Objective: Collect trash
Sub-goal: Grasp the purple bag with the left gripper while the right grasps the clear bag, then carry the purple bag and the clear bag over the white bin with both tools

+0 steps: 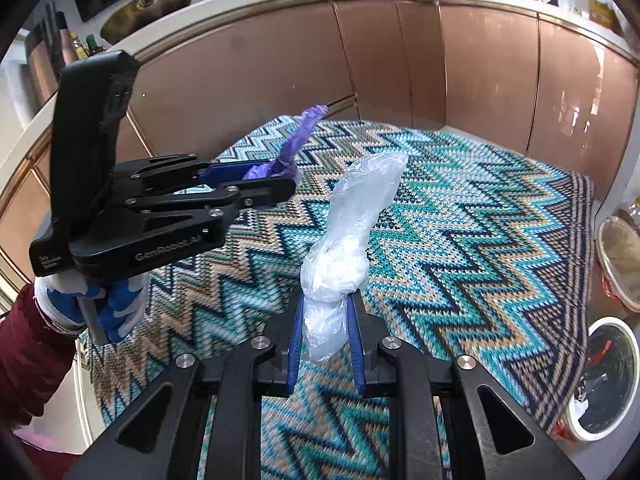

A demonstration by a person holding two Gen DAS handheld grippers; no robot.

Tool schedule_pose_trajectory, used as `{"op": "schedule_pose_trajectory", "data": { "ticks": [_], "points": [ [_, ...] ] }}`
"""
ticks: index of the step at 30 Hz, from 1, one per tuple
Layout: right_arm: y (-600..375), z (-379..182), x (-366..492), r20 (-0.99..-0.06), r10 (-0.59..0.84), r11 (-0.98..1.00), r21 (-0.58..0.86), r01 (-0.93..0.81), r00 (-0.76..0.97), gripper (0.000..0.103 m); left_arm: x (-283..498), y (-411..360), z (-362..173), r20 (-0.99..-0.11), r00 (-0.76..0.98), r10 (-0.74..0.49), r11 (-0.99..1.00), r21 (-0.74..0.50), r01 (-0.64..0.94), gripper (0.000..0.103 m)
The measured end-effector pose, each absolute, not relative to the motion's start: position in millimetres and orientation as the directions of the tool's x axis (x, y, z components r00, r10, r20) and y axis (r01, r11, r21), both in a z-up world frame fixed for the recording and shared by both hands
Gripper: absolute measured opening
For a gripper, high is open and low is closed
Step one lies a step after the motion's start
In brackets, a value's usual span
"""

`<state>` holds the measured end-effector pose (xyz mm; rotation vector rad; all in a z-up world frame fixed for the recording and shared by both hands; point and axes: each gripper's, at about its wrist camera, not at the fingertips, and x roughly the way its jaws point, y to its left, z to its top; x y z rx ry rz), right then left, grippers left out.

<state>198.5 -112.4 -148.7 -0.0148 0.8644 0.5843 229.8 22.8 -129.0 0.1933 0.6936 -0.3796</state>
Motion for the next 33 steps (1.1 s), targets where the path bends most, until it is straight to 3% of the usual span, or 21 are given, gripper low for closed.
{"op": "schedule_pose_trajectory", "data": {
  "ticks": [13, 23, 33],
  "points": [
    [-143, -104, 123, -0.650, 0.456, 0.869, 0.177, -0.462, 0.608, 0.020, 139, -6, -81, -0.555, 0.810, -0.188, 0.924, 0.181, 0.338, 0.027],
    [-189, -88, 85, -0.584, 0.430, 0.894, 0.171, -0.414, 0.689, 0.020, 94, -43, -49, -0.506, 0.834, -0.222, 0.910, 0.200, 0.363, 0.027],
    [-257, -85, 68, -0.537, 0.364, 0.931, 0.184, -0.316, 0.761, 0.020, 90, -115, -38, -0.522, 0.804, -0.286, 0.873, 0.204, 0.443, 0.027]
  ]
}}
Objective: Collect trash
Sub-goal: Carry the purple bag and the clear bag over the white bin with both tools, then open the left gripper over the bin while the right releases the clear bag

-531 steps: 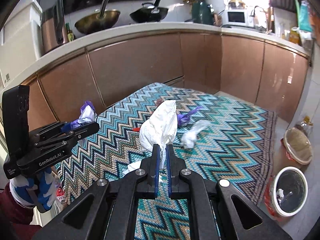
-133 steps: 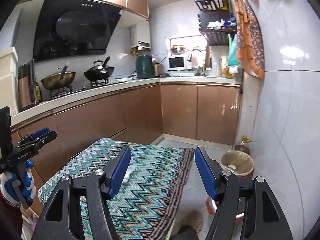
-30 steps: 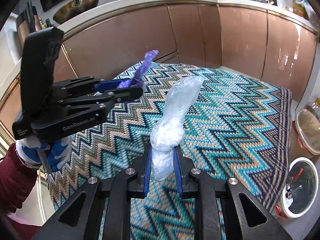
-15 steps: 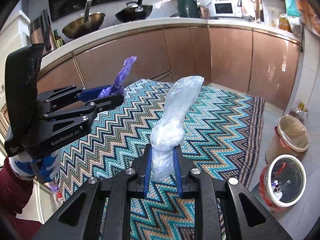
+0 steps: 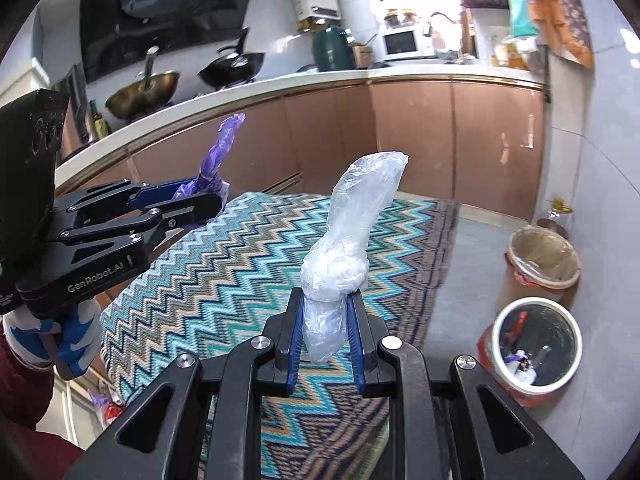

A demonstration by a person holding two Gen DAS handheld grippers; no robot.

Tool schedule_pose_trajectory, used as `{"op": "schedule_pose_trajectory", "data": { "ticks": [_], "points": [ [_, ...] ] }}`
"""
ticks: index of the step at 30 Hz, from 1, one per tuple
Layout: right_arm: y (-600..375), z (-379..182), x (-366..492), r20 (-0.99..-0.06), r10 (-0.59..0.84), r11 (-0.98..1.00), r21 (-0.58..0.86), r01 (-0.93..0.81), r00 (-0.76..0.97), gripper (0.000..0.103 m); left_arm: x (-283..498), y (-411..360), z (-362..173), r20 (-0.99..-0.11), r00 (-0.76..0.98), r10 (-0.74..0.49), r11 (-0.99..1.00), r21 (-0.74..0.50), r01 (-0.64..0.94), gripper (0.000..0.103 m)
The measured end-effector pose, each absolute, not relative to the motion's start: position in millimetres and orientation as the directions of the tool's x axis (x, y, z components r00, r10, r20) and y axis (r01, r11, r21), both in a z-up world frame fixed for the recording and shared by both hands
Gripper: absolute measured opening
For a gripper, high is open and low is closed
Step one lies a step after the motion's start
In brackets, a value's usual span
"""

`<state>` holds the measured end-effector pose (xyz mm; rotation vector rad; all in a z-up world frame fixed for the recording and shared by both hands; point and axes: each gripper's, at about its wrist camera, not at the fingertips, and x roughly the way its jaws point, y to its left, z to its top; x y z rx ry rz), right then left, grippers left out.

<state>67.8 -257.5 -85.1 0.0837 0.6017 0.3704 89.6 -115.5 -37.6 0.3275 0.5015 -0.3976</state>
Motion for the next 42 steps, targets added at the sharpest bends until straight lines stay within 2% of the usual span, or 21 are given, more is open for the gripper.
{"op": "schedule_pose_trajectory", "data": {
  "ticks": [8, 15, 21, 25, 32, 35, 38, 42],
  "points": [
    [-325, -99, 74, -0.532, 0.272, 0.960, 0.206, -0.188, 0.802, 0.020, 116, -203, -46, -0.583, 0.736, -0.343, 0.810, 0.213, 0.546, 0.027],
    [-397, -123, 96, -0.565, 0.178, 0.970, 0.239, -0.047, 0.806, 0.020, 156, -279, -72, -0.659, 0.650, -0.379, 0.759, 0.181, 0.626, 0.027],
    [-451, -152, 128, -0.618, 0.108, 0.969, 0.242, 0.058, 0.779, 0.020, 205, -341, -106, -0.735, 0.554, -0.390, 0.745, 0.101, 0.659, 0.027],
    [-482, -172, 154, -0.656, 0.074, 0.965, 0.238, 0.113, 0.751, 0.020, 250, -378, -136, -0.780, 0.474, -0.409, 0.758, -0.001, 0.652, 0.028],
    [-521, -217, 208, -0.732, 0.033, 0.958, 0.218, 0.188, 0.680, 0.022, 304, -421, -176, -0.806, 0.403, -0.434, 0.774, -0.105, 0.624, 0.029],
    [-535, -234, 229, -0.753, 0.024, 0.956, 0.210, 0.206, 0.657, 0.023, 319, -434, -190, -0.811, 0.372, -0.452, 0.769, -0.143, 0.623, 0.035],
    [-544, -250, 243, -0.771, 0.021, 0.951, 0.211, 0.225, 0.636, 0.025, 329, -442, -201, -0.809, 0.346, -0.475, 0.765, -0.186, 0.616, 0.051],
    [-551, -264, 250, -0.792, -0.002, 0.944, 0.199, 0.262, 0.610, 0.037, 336, -441, -206, -0.800, 0.333, -0.498, 0.764, -0.224, 0.605, 0.052]
  ]
}}
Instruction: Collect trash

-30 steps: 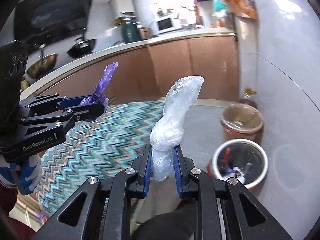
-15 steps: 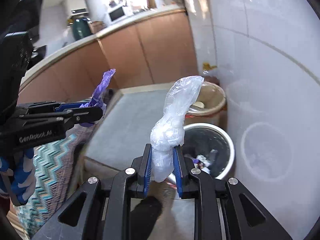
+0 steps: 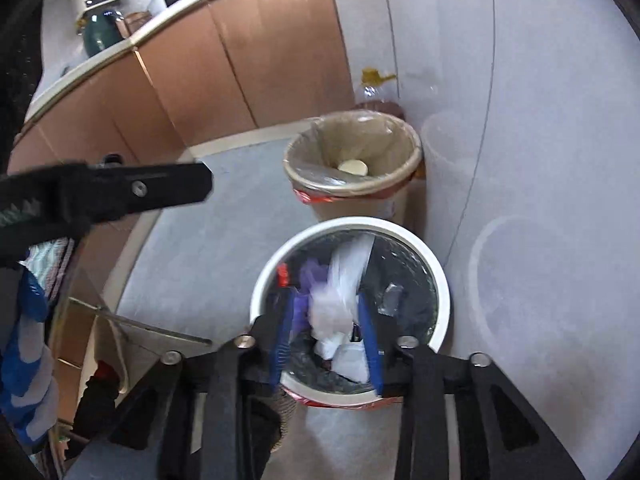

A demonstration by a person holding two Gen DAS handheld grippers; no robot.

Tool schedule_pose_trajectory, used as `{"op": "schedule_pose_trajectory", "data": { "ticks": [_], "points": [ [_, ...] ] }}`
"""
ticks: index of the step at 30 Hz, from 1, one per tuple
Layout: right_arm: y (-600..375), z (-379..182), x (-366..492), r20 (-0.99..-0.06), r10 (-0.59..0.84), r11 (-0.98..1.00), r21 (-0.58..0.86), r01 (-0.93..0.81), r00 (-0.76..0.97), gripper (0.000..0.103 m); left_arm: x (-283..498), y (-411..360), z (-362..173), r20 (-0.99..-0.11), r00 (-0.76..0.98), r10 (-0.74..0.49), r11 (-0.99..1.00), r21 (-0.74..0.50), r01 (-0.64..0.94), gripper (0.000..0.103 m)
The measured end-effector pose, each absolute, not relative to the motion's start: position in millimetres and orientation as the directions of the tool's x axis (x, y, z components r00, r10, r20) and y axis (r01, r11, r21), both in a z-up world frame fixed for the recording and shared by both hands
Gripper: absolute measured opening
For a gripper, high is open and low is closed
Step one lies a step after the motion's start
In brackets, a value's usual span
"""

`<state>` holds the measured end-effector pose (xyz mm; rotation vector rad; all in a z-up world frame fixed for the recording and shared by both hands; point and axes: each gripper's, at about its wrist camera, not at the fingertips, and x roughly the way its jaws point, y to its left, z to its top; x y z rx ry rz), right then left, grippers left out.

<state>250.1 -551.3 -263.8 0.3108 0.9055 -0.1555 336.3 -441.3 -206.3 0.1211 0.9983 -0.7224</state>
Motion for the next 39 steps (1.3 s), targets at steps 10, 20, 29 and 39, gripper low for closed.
{"op": "schedule_pose_trajectory", "data": {
  "ticks": [10, 20, 29, 39],
  "points": [
    [-531, -229, 222, -0.759, -0.067, 0.945, 0.160, 0.286, 0.647, 0.061, 307, -397, -164, -0.748, 0.443, -0.495, 0.798, -0.188, 0.573, 0.057],
    [-445, -141, 172, -0.635, -0.126, 0.971, 0.079, 0.226, 0.762, 0.090, 244, -304, -95, -0.670, 0.632, -0.389, 0.867, -0.035, 0.497, 0.064],
    [-363, -87, 110, -0.526, -0.174, 0.980, -0.012, 0.198, 0.832, 0.103, 184, -187, -58, -0.587, 0.754, -0.295, 0.926, 0.019, 0.377, 0.070],
    [-303, -49, 60, -0.426, -0.193, 0.981, -0.084, 0.174, 0.884, 0.103, 124, -108, -31, -0.449, 0.875, -0.180, 0.971, 0.058, 0.230, 0.073]
  ]
}}
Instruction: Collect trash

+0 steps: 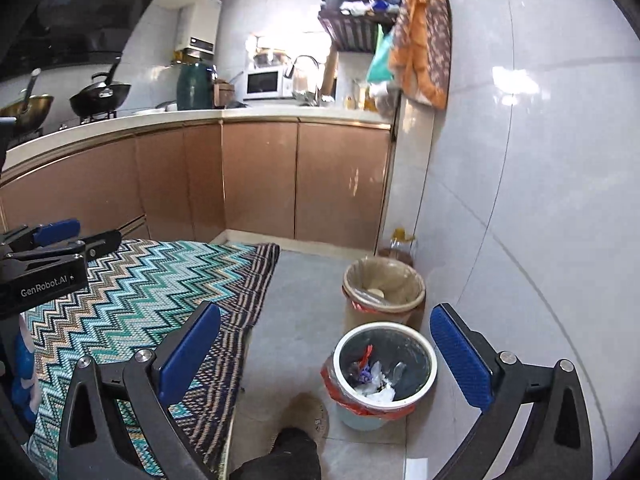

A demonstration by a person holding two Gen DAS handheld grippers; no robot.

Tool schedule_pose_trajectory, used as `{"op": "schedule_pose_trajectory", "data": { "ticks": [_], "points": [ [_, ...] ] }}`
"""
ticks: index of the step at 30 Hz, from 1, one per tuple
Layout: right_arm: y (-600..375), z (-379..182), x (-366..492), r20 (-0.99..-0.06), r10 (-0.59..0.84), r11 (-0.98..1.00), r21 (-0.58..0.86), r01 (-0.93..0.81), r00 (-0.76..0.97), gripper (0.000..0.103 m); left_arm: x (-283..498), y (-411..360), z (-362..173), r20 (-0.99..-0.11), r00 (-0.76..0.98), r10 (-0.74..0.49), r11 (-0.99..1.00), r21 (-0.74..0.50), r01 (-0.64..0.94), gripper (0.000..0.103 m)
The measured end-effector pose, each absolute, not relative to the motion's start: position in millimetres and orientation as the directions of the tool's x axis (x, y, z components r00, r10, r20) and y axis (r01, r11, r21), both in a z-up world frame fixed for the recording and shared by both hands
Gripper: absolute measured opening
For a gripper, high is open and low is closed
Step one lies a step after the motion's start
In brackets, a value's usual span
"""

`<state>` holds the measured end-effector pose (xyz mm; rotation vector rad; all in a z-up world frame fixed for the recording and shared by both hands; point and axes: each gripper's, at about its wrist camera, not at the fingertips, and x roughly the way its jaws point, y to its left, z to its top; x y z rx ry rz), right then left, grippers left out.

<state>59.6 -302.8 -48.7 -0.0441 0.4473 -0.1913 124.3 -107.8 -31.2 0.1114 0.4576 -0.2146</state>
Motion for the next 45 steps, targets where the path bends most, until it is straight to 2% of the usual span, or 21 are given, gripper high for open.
{"op": "schedule_pose_trajectory", "data": {
  "ticks": [9, 27, 45],
  "points": [
    [-276, -33, 33, -0.356, -0.212, 0.977, -0.088, 0.193, 0.910, 0.103, 91, -64, -24, -0.374, 0.922, -0.101, 0.990, 0.056, 0.131, 0.084],
    [-258, -20, 5, -0.281, -0.196, 0.980, -0.092, 0.177, 0.939, 0.103, 54, -37, -1, -0.283, 0.957, -0.056, 0.997, 0.027, 0.067, 0.087],
    [-257, -19, 2, -0.271, -0.181, 0.983, -0.093, 0.161, 0.946, 0.103, 48, -30, -2, -0.284, 0.958, -0.040, 0.998, 0.029, 0.050, 0.088]
  ]
}}
